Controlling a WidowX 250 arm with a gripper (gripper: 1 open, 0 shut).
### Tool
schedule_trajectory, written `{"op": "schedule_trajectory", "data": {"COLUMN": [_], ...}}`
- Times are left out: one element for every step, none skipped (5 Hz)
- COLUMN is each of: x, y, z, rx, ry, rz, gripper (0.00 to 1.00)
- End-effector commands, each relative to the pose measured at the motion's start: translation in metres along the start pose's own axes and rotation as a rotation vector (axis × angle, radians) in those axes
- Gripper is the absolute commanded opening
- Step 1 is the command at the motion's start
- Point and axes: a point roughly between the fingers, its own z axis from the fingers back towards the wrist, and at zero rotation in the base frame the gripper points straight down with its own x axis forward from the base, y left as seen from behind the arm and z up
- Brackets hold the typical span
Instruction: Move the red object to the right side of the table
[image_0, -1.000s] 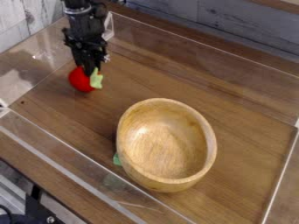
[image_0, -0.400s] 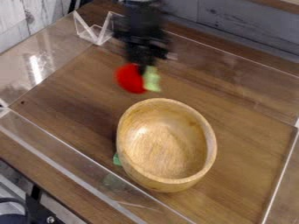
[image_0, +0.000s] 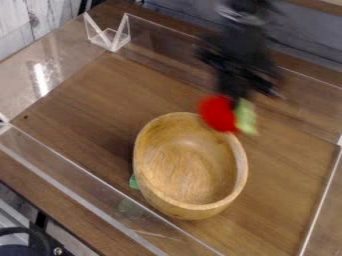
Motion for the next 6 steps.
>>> {"op": "schedule_trajectory", "data": {"x": [0.019,0.019,0.019,0.016,0.014,0.006], "y": [-0.039,-0.057,-0.061,-0.06,-0.06,-0.062], "z": [0.008,-0.005,-0.015,-0.017,-0.017,-0.013], "rx": [-0.012,-0.025,-0.035,-0.037,-0.039,-0.039], "ry": [-0.077,-0.08,-0.078,-0.077,-0.077,-0.076], "rz": [-0.048,0.002,0.037,0.025,0.008,-0.088], "gripper": [0.0,0.0,0.0,0.0,1.0,0.0]}}
